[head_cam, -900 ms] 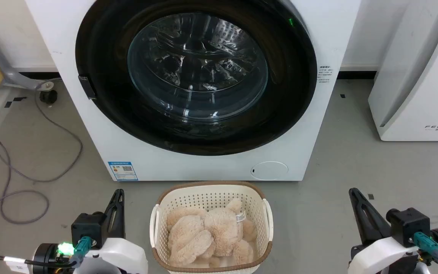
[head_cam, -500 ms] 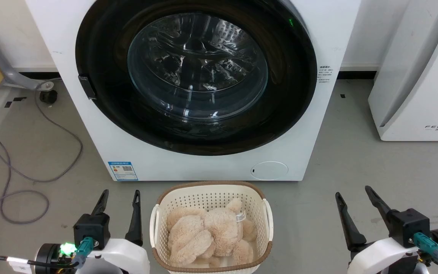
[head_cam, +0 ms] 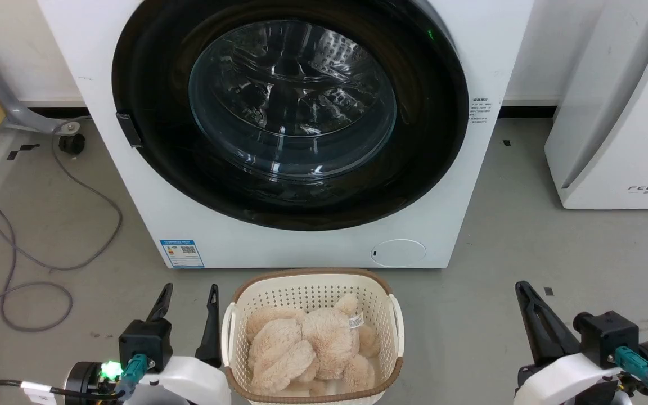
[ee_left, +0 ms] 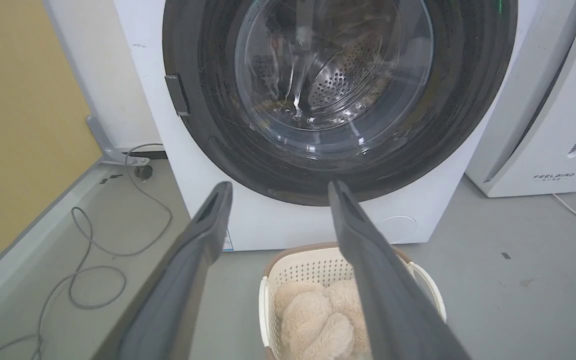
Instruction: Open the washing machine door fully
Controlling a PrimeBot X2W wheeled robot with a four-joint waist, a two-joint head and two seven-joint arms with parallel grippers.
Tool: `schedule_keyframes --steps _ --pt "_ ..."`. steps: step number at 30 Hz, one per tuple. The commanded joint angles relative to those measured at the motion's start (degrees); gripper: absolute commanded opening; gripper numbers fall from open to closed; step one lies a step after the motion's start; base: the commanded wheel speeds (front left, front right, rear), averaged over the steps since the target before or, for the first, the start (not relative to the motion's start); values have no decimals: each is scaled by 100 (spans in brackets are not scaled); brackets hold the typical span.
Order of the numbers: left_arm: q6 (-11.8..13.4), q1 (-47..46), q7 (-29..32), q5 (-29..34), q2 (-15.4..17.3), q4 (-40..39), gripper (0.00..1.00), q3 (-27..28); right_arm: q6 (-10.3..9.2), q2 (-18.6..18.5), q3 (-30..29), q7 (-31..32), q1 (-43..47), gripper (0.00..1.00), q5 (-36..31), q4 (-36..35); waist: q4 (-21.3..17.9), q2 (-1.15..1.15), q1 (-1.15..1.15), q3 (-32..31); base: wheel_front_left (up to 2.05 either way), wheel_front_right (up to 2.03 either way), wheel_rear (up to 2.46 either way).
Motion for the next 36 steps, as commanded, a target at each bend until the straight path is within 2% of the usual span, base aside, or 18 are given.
schedule_keyframes --steps 1,5,13,24,36 --pt "33 -86 -52 -28 3 34 100 -39 1 5 2 -79 13 0 114 36 -2 0 0 -1 0 0 0" --pt "45 -108 -101 -62 3 71 100 -88 1 6 43 -150 -4 0 551 66 -9 0 0 -2 0 0 0" --pt "73 -154 -197 -142 3 154 100 -191 1 8 168 -281 -80 0 2079 55 -17 0 0 4 0 0 0" --pt "121 -257 -328 -260 4 211 100 -303 1 1 -58 -416 -476 0 3287 244 -11 0 0 111 0 0 0" --pt "153 -439 -472 -316 4 205 100 -380 2 -448 -203 -452 -1533 0 4556 965 18 0 0 355 0 0 0"
